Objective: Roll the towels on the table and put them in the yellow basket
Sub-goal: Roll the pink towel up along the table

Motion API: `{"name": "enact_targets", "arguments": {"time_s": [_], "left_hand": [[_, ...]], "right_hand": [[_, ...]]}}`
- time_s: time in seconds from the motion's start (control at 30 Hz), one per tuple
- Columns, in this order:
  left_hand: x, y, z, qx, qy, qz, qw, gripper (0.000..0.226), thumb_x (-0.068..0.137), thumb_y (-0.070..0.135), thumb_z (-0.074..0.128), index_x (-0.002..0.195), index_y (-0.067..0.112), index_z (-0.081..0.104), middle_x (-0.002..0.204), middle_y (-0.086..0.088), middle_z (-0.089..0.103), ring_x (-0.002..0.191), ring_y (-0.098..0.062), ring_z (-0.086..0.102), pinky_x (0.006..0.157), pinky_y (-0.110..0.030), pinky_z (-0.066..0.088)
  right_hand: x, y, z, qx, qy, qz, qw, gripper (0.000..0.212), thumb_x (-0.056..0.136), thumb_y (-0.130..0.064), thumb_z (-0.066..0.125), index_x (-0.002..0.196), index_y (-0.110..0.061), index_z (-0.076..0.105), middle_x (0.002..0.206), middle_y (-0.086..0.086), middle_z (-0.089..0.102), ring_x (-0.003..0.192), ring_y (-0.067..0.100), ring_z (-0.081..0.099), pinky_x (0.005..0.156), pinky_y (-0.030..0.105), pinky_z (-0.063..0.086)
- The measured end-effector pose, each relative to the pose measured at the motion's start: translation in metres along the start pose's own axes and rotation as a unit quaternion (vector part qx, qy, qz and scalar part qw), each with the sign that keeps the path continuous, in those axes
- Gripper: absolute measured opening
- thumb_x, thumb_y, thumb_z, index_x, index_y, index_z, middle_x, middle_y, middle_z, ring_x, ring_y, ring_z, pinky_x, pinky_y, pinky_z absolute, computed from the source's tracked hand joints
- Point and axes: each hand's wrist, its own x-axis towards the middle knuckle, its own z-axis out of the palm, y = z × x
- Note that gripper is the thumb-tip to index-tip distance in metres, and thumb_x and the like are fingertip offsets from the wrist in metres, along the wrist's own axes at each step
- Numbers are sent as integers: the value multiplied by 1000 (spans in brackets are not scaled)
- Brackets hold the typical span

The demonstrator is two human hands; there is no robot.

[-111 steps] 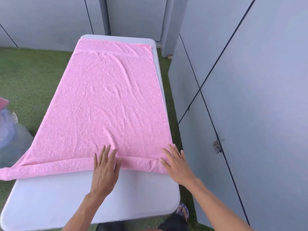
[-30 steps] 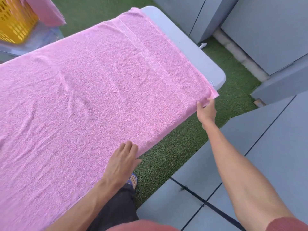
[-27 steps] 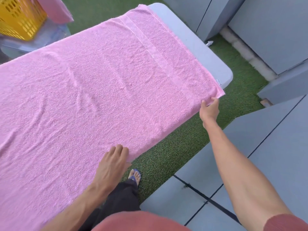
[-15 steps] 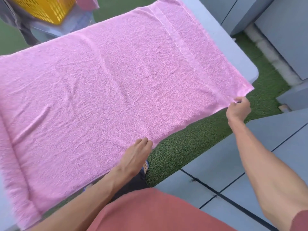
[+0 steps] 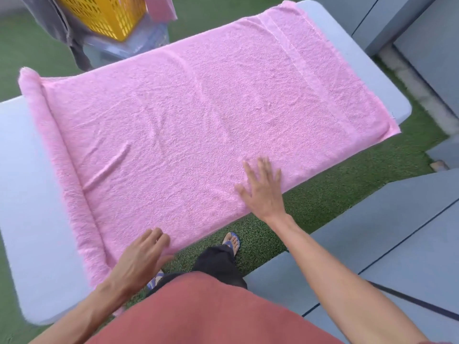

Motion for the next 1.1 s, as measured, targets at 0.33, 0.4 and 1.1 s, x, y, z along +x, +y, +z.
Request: {"name": "enact_targets", "arguments": {"time_s": [0.33,0.4,1.1], "left_hand": [[-16,6,18,39,9,149,988,28,66,16,81,70,20,54,68,5,51,60,-13,51,47,-24,40],[-21,6,12,16,21,145,989,28,67,18,82,70,20,54,68,6,52,61,-12,53,48,-23,39],[-15,-216,-70,-29,124,115,985,35,77,-8,65,105,13,67,107,-4,65,105,-28,61,88,-41,47]], "right_hand": [[-47,-57,28,-14,-35,32,999,55,101,-50,7,146,-40,-23,156,-1,-29,144,22,-24,119,52,1],[-52,-61,26,-23,-47,45,998,55,101,-51,7,145,-40,-24,156,0,-30,144,23,-25,119,52,1],[-75,-297,55,106,14,6,994,54,96,-58,36,136,-23,46,134,2,47,124,16,42,104,45,38]]}}
